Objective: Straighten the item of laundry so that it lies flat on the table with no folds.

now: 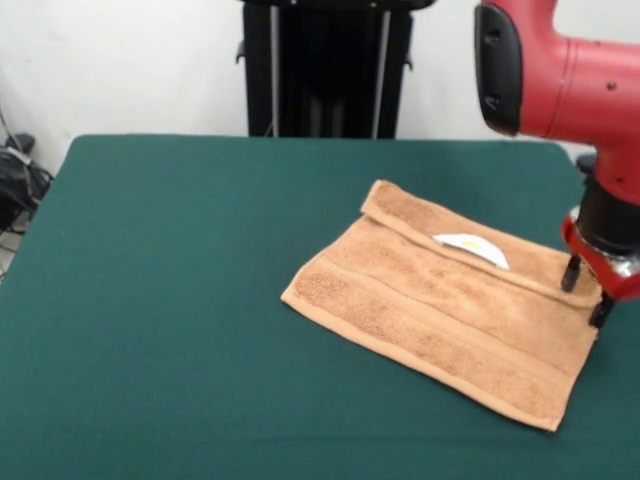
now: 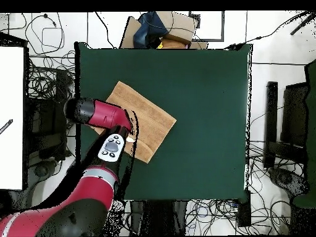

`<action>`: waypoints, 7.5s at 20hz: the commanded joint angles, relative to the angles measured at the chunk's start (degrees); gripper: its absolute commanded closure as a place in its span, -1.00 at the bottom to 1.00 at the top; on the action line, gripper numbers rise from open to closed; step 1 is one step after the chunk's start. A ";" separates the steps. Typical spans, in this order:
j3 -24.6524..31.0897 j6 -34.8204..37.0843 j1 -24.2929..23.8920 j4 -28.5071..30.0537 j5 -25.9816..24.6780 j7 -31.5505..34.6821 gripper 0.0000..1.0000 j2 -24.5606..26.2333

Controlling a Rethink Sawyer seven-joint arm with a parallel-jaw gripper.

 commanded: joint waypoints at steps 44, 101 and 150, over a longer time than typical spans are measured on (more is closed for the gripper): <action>9.31 -12.89 -4.65 12.07 0.41 6.76 -1.00 -2.94; 5.97 -6.54 -1.76 0.36 1.86 11.96 -1.00 2.49; 1.35 -1.95 0.73 0.89 0.04 12.48 -1.00 0.71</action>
